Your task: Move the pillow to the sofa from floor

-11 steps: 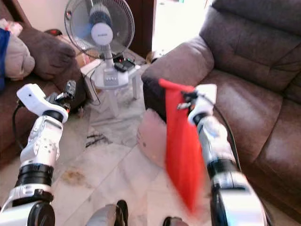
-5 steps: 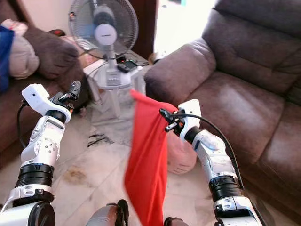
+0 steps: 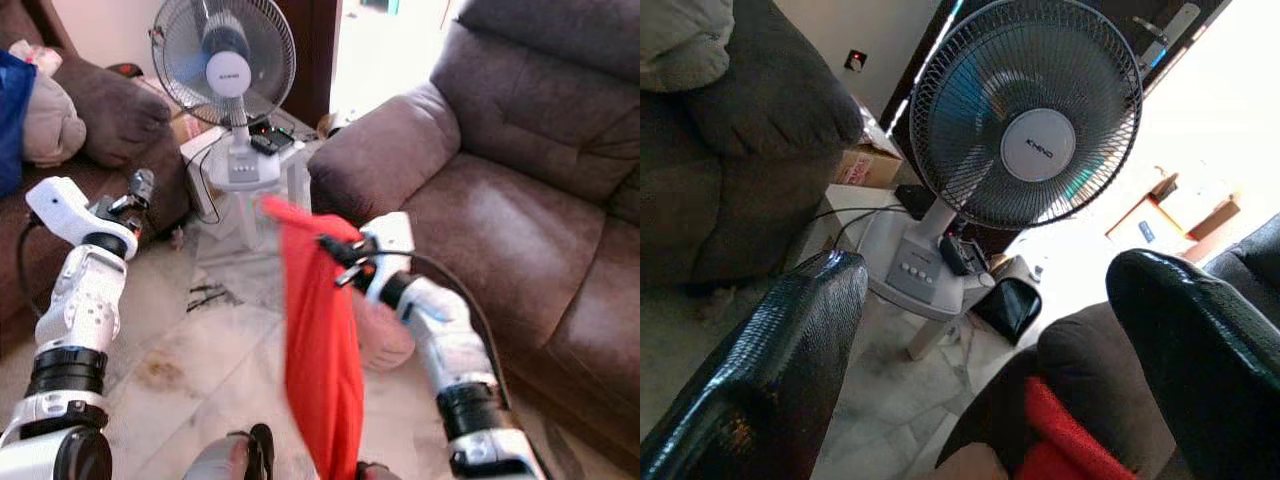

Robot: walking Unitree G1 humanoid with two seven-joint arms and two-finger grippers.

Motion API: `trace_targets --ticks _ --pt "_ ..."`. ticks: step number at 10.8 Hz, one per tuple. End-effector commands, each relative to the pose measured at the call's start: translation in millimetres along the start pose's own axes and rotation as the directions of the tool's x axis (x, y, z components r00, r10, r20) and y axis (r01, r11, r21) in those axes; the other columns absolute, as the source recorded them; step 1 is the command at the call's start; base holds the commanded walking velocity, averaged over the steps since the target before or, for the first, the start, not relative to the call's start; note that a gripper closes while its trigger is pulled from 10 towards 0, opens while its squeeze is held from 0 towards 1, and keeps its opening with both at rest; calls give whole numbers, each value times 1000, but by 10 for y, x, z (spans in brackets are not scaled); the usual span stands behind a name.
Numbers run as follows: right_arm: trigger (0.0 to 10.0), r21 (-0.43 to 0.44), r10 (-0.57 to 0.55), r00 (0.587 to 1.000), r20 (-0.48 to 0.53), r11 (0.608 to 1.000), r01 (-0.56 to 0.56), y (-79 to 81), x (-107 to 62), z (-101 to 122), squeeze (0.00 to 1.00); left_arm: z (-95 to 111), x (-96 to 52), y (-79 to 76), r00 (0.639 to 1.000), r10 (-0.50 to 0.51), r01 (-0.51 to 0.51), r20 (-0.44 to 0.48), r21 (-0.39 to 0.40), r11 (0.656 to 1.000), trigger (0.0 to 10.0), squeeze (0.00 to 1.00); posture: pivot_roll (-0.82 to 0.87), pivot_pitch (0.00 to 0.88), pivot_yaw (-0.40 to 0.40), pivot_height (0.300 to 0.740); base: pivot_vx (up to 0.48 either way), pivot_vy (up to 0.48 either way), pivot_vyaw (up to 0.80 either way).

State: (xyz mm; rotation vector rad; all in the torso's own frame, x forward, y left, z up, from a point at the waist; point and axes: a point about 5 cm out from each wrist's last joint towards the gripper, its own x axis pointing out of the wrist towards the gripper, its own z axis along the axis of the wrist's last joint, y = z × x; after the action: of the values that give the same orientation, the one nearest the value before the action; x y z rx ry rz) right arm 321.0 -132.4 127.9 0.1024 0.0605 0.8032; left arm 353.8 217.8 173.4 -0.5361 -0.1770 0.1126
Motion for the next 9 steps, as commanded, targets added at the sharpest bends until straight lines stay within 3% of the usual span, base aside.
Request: trace_targets --ticks 1,3,6,7,8,9 --pt "10000 -76 90 985 149 994 -80 107 66 373 0 23 4 14 1000 11 -11 7 25 1000 10000 0 77 68 -20 740 0 0 0" --pt "10000 -77 216 959 184 976 -205 275 81 449 0 23 -9 10 1000 1 -1 8 29 1000 10000 0 78 68 -24 740 0 0 0" --pt "10000 -70 283 939 196 959 -275 354 60 489 0 5 -5 -62 998 -67 67 -22 12 998 10000 0 80 69 -26 740 0 0 0" --pt "10000 -72 303 934 192 953 -294 372 47 494 0 4 15 -47 999 -37 36 -33 -40 999 10000 0 80 73 -26 740 0 0 0" --pt "10000 -76 333 924 190 943 -325 410 23 507 0 -17 49 21 996 38 -53 -86 -175 983 10000 1000 80 76 -23 740 0 0 0" --pt "10000 -79 361 913 192 933 -352 447 2 524 0 -86 67 100 981 97 -138 -167 -255 957 10000 1000 80 76 -23 740 0 0 0"
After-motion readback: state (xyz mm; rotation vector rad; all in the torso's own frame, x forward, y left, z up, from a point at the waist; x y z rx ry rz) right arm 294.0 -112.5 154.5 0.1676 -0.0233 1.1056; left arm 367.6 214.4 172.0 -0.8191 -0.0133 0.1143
